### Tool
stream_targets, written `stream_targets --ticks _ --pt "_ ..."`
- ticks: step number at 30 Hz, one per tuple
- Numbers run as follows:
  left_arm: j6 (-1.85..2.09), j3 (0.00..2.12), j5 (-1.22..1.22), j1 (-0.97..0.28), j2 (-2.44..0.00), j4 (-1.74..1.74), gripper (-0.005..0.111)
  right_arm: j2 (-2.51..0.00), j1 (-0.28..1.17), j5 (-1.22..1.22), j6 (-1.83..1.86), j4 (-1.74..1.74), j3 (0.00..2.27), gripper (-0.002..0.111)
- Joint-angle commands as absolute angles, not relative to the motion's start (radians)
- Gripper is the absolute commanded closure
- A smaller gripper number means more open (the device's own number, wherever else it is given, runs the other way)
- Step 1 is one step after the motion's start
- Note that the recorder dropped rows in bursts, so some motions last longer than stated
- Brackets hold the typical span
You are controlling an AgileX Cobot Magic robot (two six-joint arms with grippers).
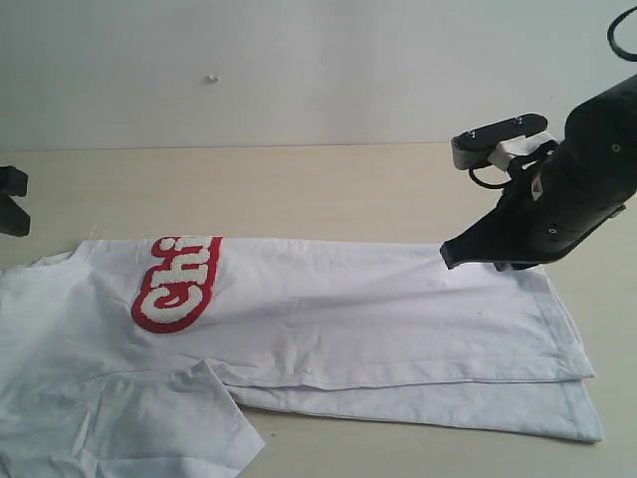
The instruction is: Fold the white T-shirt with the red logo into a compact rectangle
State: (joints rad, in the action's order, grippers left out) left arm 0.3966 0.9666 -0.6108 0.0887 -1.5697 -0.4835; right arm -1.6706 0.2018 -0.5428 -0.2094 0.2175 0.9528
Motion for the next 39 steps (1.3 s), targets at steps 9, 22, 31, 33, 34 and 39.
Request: stream_targets --ticks 9,22,31,33,34,39 --pt "0.399 0.587 -0.570 0.090 -1.312 -0.596 0.061 -1.507 0.196 -0.570 -0.091 0.030 0.790 0.108" --pt "0.311 0.324 -0.681 0.090 -1.203 -0.747 0.044 -1.315 0.196 -0.572 0.026 -0.134 0.635 0.108" --pt "0.167 0.324 -0.557 0.090 -1.294 -0.571 0.031 -1.315 0.196 -0.570 0.089 -0.201 0.635 0.108" --pt "0.166 0.324 -0.533 0.090 -1.319 -0.569 0.028 -1.315 0.196 -0.570 0.089 -0.201 0.635 0.108" --pt "0.166 0.324 -0.515 0.090 -1.333 -0.569 0.029 -1.315 0.196 -0.570 0.089 -0.201 0.635 0.108" --pt "0.199 0.326 -0.452 0.090 -1.388 -0.606 0.029 -1.315 0.196 -0.570 0.108 -0.219 0.635 0.108"
